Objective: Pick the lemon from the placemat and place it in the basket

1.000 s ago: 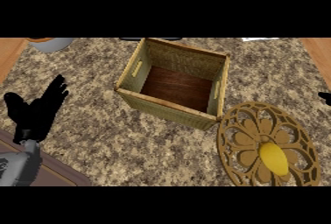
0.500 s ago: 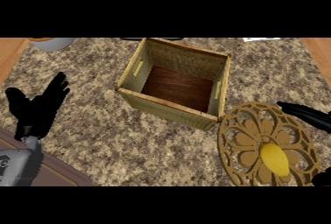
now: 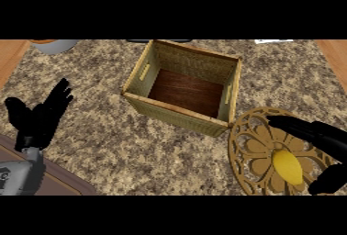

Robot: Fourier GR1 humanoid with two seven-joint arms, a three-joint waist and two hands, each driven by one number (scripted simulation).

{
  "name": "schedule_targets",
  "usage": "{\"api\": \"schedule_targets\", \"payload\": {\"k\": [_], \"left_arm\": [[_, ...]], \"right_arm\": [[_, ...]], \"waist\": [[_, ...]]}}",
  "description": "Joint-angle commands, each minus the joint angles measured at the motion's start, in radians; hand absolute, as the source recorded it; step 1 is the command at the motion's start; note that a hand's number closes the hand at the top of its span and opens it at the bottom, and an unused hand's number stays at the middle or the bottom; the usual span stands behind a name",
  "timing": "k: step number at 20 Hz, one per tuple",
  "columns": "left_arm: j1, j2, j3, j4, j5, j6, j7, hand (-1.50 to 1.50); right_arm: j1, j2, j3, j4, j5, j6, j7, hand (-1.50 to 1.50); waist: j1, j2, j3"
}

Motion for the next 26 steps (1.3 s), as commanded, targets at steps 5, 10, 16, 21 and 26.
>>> {"api": "schedule_targets", "payload": {"k": [5, 10, 16, 21, 26], "left_arm": [[-0.017, -0.05, 0.029, 0.008, -0.041, -0.01, 0.01, 0.0], [-0.033, -0.023, 0.072, 0.083, -0.022, -0.064, -0.032, 0.0], [-0.004, -0.067, 0.031, 0.035, -0.074, -0.028, -0.027, 0.0], [0.032, -0.011, 0.085, -0.046, -0.051, -0.07, 0.015, 0.0], [-0.016, -0.05, 0.078, 0.034, -0.079, -0.08, -0.007, 0.0]], "right_arm": [[0.012, 0.0, -0.059, 0.041, 0.067, 0.03, -0.112, -1.5], [0.021, -0.016, -0.032, 0.081, 0.062, 0.029, -0.184, -1.5], [0.007, -0.03, 0.0, 0.163, 0.06, -0.011, -0.277, -1.5], [0.094, -0.04, 0.015, 0.082, 0.101, -0.077, -0.256, -1.5], [0.09, 0.034, 0.047, 0.064, 0.177, -0.108, -0.164, -1.5]], "waist": [[-0.007, -0.001, 0.0], [-0.008, 0.0, -0.001], [-0.003, 0.001, 0.0], [-0.005, -0.002, 0.0], [-0.008, -0.001, 0.0]]}}
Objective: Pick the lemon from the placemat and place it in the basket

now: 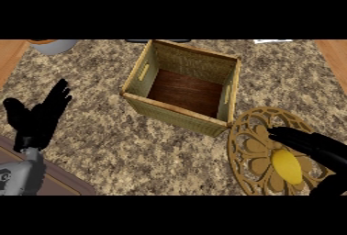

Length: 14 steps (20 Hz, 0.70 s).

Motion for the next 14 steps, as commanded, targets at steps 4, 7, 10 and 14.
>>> {"api": "schedule_targets", "payload": {"k": [4, 7, 10, 14], "left_arm": [[0.004, -0.01, 0.027, 0.025, -0.017, -0.034, -0.023, 0.0], [-0.008, -0.01, 0.015, -0.011, -0.02, -0.02, 0.006, 0.0], [0.039, -0.044, 0.019, 0.018, -0.03, -0.025, -0.045, 0.0], [-0.039, -0.047, 0.01, 0.027, -0.069, 0.001, -0.008, 0.0]], "right_arm": [[-0.056, 0.035, -0.028, 0.067, 0.074, 0.03, -0.071, -1.5], [-0.042, 0.024, 0.061, 0.06, 0.192, -0.092, -0.088, 1.5], [-0.01, 0.066, 0.041, 0.095, 0.21, -0.116, -0.121, 1.5], [-0.007, 0.064, 0.032, 0.055, 0.242, -0.089, -0.125, 1.5]], "waist": [[0.002, 0.0, 0.0], [0.006, 0.0, 0.0], [0.002, 0.0, 0.0], [-0.001, 0.0, 0.0]]}}
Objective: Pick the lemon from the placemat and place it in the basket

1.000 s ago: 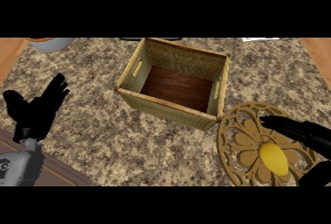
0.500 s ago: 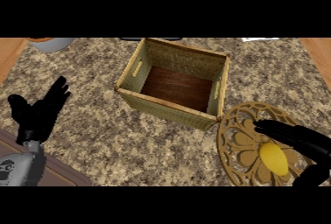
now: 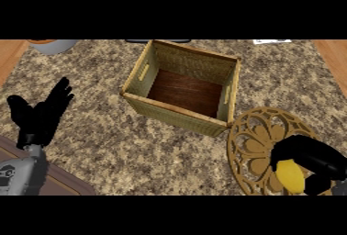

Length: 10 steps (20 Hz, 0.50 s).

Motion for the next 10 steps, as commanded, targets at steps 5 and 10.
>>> {"api": "schedule_targets", "payload": {"k": [5, 10], "left_arm": [[0.024, -0.013, -0.015, -0.036, -0.026, 0.008, 0.021, 0.0], [0.021, 0.006, 0.013, -0.019, -0.006, 0.0, 0.024, 0.0]], "right_arm": [[0.045, 0.302, 0.131, -0.162, 0.106, 0.012, 0.374, 1.5], [0.061, 0.461, 0.156, -0.19, 0.14, 0.006, 0.556, 1.5]], "waist": [[-0.005, -0.005, 0.003], [-0.013, -0.019, -0.006]]}}
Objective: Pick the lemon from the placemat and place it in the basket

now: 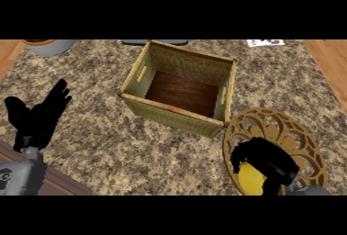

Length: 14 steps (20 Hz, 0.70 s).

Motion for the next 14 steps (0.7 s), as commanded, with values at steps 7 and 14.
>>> {"api": "schedule_targets", "payload": {"k": [7, 14], "left_arm": [[-0.005, -0.001, -0.004, -0.007, 0.0, -0.003, 0.0, 0.0], [-0.003, -0.019, -0.019, 0.011, 0.002, -0.009, 0.006, 0.0]], "right_arm": [[0.086, 0.304, 0.236, -0.098, -0.035, -0.127, 0.461, 1.5], [0.061, 0.308, 0.469, -0.27, -0.16, -0.436, 0.629, 1.5]], "waist": [[0.017, 0.006, 0.029], [0.029, 0.002, 0.03]]}}
